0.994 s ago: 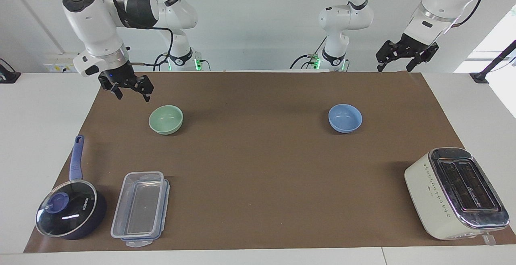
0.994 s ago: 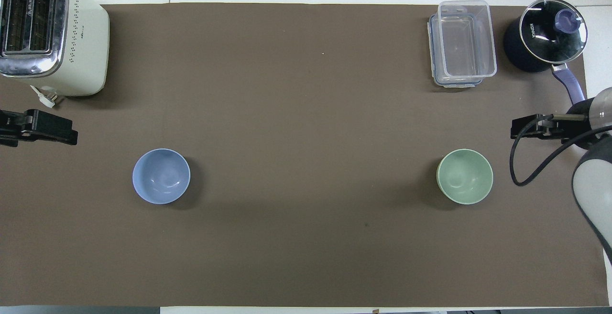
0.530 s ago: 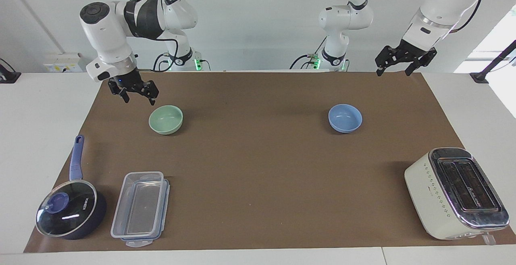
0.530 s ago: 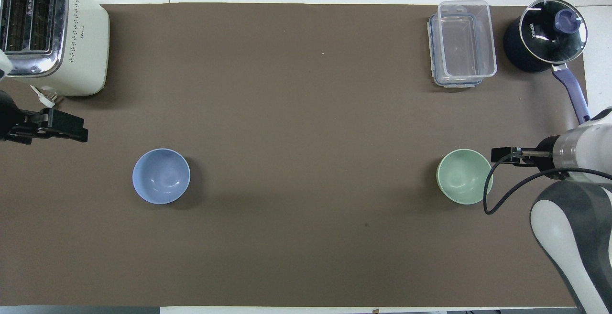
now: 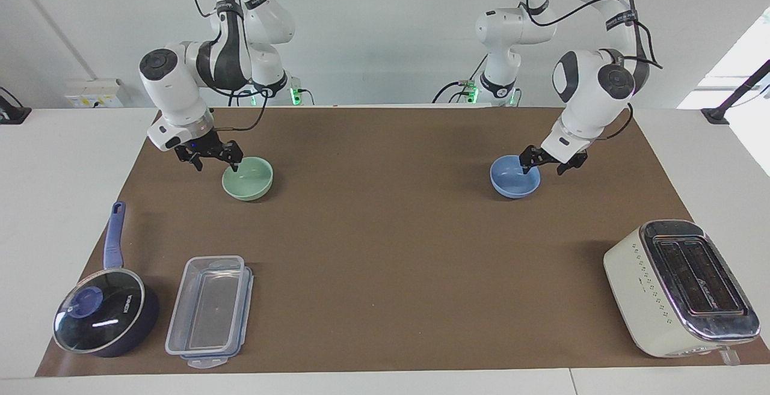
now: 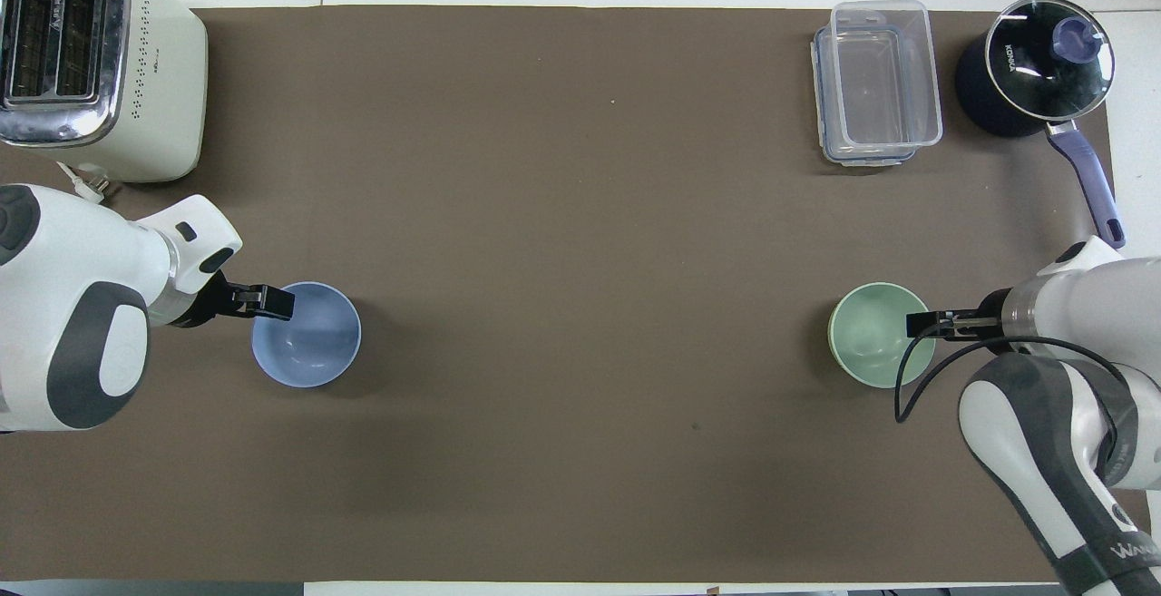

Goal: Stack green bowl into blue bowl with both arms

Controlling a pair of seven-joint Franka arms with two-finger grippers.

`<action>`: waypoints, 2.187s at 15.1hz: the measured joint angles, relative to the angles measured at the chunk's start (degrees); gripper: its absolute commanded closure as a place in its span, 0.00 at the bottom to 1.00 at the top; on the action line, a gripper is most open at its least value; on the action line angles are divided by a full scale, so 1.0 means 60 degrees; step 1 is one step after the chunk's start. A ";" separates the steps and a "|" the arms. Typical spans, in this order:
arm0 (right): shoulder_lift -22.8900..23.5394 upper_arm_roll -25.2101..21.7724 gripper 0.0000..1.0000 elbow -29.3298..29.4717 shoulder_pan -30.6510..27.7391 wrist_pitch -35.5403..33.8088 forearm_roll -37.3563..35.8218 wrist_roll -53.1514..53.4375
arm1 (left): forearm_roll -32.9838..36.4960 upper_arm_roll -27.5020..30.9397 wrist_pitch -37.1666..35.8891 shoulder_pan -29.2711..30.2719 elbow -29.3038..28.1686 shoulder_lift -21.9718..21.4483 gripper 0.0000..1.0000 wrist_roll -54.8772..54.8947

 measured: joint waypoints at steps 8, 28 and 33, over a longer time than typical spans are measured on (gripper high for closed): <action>0.0529 0.0020 0.79 -0.0189 0.0024 0.0425 0.0000 -0.0026 | 0.0000 0.0001 0.0444 0.0010 -0.0777 -0.0039 0.16 0.1119; -0.0274 0.0118 1.00 0.2157 0.0045 -0.2103 0.0080 0.0317 | -0.0774 -0.0213 0.0155 -0.5020 0.1824 0.1255 1.00 -0.4905; -0.0241 0.0162 1.00 0.3695 0.0388 -0.3303 0.0080 0.0532 | -0.0814 -0.0194 0.0830 -0.5350 0.1730 0.1855 1.00 -0.5131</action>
